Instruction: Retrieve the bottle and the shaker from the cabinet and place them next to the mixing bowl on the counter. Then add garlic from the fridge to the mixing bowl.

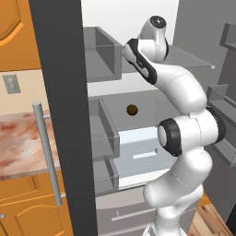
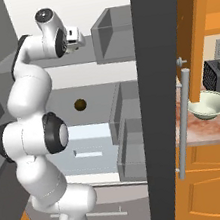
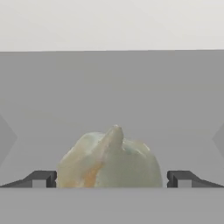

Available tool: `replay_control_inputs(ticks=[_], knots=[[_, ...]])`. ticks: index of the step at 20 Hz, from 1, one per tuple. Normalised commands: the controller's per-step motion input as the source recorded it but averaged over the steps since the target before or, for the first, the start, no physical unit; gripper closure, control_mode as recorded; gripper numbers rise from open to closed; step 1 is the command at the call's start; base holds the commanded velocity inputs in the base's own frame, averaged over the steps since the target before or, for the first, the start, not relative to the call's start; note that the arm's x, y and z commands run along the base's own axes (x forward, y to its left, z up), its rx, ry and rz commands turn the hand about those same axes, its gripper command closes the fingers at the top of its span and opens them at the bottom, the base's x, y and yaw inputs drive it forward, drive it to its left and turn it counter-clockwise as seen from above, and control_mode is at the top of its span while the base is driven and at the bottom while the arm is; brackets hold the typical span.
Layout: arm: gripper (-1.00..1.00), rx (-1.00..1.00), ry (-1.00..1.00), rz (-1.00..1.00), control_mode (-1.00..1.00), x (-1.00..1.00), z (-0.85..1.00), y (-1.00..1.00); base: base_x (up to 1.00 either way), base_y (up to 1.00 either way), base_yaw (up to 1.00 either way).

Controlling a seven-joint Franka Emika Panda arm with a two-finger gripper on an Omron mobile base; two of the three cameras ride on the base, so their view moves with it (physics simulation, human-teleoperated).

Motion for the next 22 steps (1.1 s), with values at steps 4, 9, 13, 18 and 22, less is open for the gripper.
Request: replay_control_inputs(ticks=[4, 9, 13, 18, 22], knots=[[-1.0, 0.0, 0.02, 0.0, -1.0, 0.24, 0.0, 0.0, 0.0, 0.0, 0.0], [-1.0, 0.0, 0.0, 0.0, -1.0, 0.0, 0.0, 0.0, 0.0, 0.0, 0.0], [-1.0, 0.0, 0.0, 0.0, -1.0, 0.0, -0.02, 0.0, 0.0, 0.0, 0.0], [-1.0, 0.0, 0.0, 0.0, -1.0, 0.0, -0.25, 0.0, 0.0, 0.0, 0.0], [1.0, 0.0, 0.0, 0.0, -1.0, 0.0, 0.0, 0.0, 0.0, 0.0, 0.0]])
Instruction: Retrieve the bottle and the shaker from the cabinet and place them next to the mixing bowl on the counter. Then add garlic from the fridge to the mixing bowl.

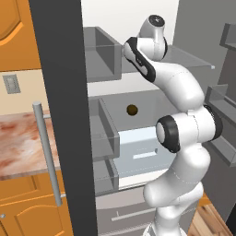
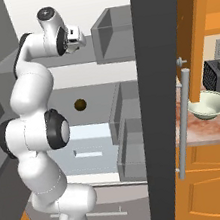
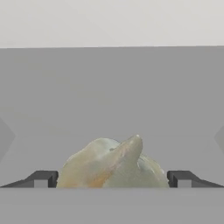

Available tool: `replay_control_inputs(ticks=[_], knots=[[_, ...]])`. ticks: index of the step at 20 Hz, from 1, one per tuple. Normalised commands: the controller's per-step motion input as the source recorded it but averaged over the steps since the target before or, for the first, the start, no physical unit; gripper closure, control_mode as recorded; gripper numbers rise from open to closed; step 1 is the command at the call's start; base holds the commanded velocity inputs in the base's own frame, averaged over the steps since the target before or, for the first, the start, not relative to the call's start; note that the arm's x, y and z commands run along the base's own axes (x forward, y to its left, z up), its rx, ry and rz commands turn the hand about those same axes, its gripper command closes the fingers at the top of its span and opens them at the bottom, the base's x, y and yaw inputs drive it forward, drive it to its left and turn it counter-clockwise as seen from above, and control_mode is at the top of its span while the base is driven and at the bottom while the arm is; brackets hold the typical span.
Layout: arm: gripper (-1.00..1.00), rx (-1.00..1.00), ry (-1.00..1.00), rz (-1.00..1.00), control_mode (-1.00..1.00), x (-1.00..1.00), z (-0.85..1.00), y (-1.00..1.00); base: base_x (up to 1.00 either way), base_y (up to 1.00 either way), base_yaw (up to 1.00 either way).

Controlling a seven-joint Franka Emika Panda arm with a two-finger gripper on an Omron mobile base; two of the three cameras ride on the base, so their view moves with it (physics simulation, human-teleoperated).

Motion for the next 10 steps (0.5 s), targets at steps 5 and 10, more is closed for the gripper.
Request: replay_control_inputs(ticks=[5, 10], knots=[[1.0, 0.0, 0.0, 0.0, -1.0, 0.0, 0.0, 0.0, 0.0, 0.0, 0.0], [1.0, 0.0, -0.02, 0.0, -1.0, -0.15, 0.0, 0.0, 0.0, 0.0, 0.0]])
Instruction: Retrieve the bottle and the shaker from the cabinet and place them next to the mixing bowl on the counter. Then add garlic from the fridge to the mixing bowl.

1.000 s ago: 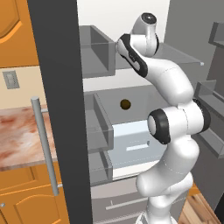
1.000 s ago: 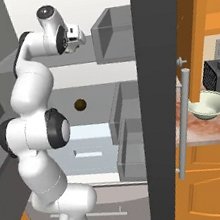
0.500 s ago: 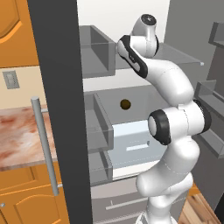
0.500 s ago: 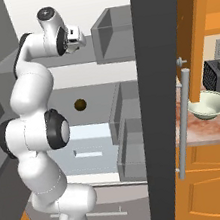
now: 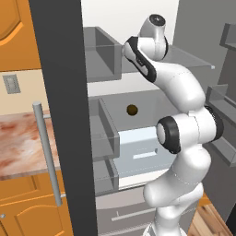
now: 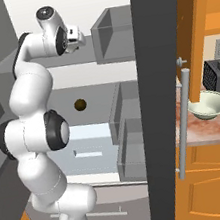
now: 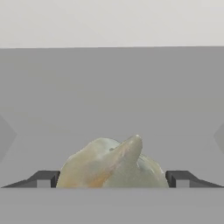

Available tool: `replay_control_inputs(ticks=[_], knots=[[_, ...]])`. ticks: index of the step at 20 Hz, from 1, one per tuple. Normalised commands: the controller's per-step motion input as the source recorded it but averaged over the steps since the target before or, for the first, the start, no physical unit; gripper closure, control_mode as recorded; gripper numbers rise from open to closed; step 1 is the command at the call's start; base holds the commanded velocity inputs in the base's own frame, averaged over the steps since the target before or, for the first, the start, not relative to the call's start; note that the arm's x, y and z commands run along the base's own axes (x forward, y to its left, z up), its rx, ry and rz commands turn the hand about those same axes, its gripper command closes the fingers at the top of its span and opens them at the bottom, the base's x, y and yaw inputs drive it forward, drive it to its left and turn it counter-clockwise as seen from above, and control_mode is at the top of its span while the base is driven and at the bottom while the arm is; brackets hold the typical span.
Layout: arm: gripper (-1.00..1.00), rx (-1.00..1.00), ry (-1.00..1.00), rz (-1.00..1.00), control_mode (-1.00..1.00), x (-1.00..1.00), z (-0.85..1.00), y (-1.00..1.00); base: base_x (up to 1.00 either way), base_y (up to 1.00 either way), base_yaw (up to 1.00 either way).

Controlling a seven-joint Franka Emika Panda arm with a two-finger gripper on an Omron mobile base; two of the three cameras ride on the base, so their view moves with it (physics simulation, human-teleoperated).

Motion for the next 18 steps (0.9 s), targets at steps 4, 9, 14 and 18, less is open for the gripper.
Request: replay_control_inputs(ticks=[4, 9, 14, 18], knots=[[1.0, 0.01, -0.09, 0.0, -1.0, -0.74, 0.0, 0.0, 0.0, 0.0, 0.0], [1.0, 0.04, -0.07, 0.0, -1.0, -0.99, 0.12, -0.01, 0.0, 0.0, 0.0], [1.0, 0.02, -0.01, 0.0, -1.0, -1.0, 0.32, 0.0, 0.0, 0.0, 0.0], [1.0, 0.0, 0.0, 0.0, -1.0, -1.0, 0.23, -0.01, 0.0, 0.0, 0.0]])
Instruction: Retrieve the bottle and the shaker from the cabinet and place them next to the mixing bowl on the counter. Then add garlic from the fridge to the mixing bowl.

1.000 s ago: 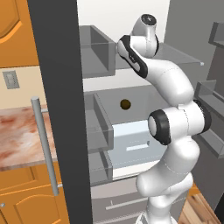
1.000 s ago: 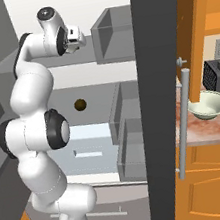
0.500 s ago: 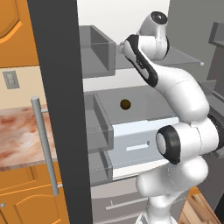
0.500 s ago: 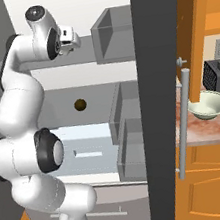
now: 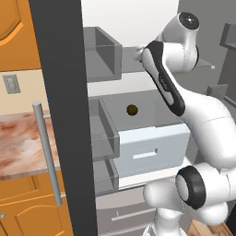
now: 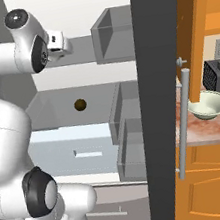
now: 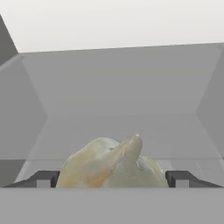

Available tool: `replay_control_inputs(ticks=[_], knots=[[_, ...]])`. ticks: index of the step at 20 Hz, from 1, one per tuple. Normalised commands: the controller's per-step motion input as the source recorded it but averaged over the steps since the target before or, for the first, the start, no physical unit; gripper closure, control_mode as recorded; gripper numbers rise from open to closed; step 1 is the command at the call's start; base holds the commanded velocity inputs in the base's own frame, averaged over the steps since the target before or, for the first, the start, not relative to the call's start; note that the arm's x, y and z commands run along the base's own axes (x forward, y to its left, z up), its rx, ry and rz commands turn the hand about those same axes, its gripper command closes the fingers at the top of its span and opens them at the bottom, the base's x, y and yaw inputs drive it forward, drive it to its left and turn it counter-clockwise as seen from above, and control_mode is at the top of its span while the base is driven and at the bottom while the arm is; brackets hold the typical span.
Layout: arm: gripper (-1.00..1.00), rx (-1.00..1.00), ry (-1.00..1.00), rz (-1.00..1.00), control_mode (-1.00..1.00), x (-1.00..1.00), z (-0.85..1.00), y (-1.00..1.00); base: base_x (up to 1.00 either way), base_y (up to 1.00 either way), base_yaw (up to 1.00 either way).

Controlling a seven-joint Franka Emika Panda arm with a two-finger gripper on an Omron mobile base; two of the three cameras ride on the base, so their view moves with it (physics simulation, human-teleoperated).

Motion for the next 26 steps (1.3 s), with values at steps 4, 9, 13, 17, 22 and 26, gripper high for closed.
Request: replay_control_inputs(ticks=[4, 9, 13, 17, 22, 26], knots=[[1.0, 0.0, 0.0, 0.0, -1.0, -1.0, 0.14, -0.02, 0.0, 0.0, 0.0], [1.0, 0.0, 0.0, 0.0, -1.0, -1.0, 0.01, -0.04, 0.0, 0.0, 0.0], [1.0, 0.0, 0.0, 0.0, -1.0, -1.0, 0.0, -0.04, 0.0, 0.0, 0.0], [1.0, 0.0, 0.0, 0.0, -1.0, -0.85, 0.0, 0.0, 0.0, 0.0, 0.0], [1.0, 0.0, 0.0, 0.01, -1.0, -0.37, 0.0, 0.0, 0.0, 0.0, 0.0], [1.0, 0.0, 0.0, 0.0, -1.0, 0.0, 0.0, 0.0, 0.0, 0.0, 0.0]])
